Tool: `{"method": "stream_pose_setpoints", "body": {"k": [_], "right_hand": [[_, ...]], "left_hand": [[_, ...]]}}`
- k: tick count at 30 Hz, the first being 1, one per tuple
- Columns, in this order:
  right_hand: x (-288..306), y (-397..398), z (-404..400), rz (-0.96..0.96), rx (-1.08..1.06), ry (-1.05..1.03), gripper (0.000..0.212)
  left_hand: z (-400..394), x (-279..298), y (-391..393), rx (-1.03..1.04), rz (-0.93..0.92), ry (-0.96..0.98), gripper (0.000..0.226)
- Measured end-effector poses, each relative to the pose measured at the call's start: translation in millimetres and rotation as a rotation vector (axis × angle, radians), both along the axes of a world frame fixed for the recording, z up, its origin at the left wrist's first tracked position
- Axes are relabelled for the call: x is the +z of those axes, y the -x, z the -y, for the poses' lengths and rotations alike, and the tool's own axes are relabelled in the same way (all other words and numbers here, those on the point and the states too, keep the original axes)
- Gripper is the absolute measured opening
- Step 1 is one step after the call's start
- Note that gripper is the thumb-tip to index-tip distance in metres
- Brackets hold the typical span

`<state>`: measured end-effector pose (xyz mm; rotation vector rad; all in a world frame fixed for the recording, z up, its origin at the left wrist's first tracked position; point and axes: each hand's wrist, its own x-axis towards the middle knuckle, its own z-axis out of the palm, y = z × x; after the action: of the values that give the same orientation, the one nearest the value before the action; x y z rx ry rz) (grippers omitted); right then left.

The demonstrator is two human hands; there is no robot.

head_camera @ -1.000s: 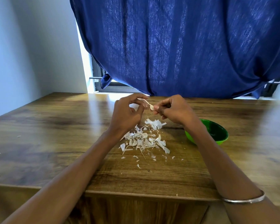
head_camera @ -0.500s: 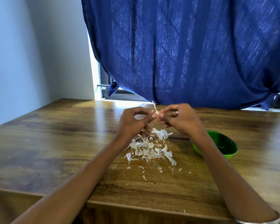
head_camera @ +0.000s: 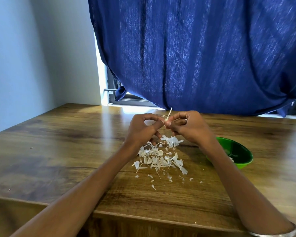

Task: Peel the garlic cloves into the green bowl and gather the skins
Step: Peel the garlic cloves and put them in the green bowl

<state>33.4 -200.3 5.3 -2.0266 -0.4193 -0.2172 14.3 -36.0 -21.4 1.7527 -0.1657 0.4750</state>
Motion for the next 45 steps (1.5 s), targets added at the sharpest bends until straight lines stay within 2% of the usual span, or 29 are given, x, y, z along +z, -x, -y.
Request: {"method": "stream_pose_setpoints", "body": {"k": [5, 11, 20, 28, 35, 39, 43, 45], "right_hand": [[1.1, 3.2, -0.1, 0.027, -0.011, 0.004, 0.01], [2.5, 2.0, -0.4, 0.025, -0.005, 0.013, 0.006], [0.7, 2.3, 0.2, -0.037, 0.059, -0.037, 0.017], [2.1, 2.5, 3.5, -0.059, 0.02, -0.06, 0.008], [3.1, 1.5, 3.3, -0.091, 0.035, -0.031, 0.01], [2.2, 1.3, 3.8, -0.088, 0.044, -0.031, 0.012], [2.5, 0.5, 4.4, -0.084, 0.037, -0.017, 0.014], [2.5, 0.1, 4.6, -0.073, 0.037, -0.002, 0.014]], "left_hand": [[-0.1, -1.5, -1.1, 0.035, 0.01, -0.036, 0.004], [1.0, -3.7, -3.9, 0.056, 0.014, -0.055, 0.011], [1.1, -3.8, -5.2, 0.052, 0.01, -0.044, 0.012], [2.7, -2.4, -4.0, 0.038, 0.004, -0.028, 0.006], [-0.5, -1.2, -2.3, 0.067, 0.047, -0.034, 0.015], [-0.6, -2.2, -1.8, 0.046, 0.082, -0.032, 0.01], [-1.2, -3.9, -1.4, 0.041, 0.08, -0.013, 0.03], [-1.7, -3.8, -1.0, 0.033, 0.086, -0.018, 0.029]]}}
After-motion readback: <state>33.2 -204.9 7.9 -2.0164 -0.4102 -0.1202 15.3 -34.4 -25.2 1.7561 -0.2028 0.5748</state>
